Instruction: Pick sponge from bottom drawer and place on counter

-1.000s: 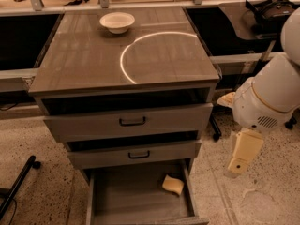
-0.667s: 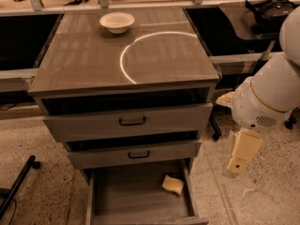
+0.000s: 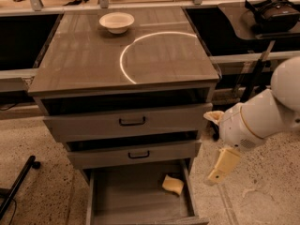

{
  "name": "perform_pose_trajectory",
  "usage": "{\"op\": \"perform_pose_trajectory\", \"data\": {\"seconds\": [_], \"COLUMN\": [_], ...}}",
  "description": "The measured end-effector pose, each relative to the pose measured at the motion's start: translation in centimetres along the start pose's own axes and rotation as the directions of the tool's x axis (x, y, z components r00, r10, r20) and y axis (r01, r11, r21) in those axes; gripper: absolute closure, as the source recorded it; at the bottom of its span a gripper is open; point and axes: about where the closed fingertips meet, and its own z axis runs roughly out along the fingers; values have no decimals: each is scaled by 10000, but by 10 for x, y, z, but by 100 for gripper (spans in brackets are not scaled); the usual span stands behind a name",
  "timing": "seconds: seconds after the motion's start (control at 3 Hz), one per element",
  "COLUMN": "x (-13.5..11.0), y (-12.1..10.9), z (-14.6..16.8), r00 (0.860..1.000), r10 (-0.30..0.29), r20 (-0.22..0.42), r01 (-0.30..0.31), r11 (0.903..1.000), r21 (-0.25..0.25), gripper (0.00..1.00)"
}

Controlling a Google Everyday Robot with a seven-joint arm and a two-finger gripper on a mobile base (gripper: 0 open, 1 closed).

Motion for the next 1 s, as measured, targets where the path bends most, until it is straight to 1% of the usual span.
{"op": "perform_pose_trajectory", "data": {"seconds": [0.33, 0.67, 1.0], "x": [0, -5, -4], "y": [-8, -12, -12], "z": [61, 103, 106], "r00": [9839, 9617, 9626], "r10": [252, 468, 474], "r20": [1769, 2700, 2666], "r01": [-270, -501, -514], "r11": [9996, 9987, 9986], "r21": [77, 55, 78], "gripper": [0, 0, 0]}}
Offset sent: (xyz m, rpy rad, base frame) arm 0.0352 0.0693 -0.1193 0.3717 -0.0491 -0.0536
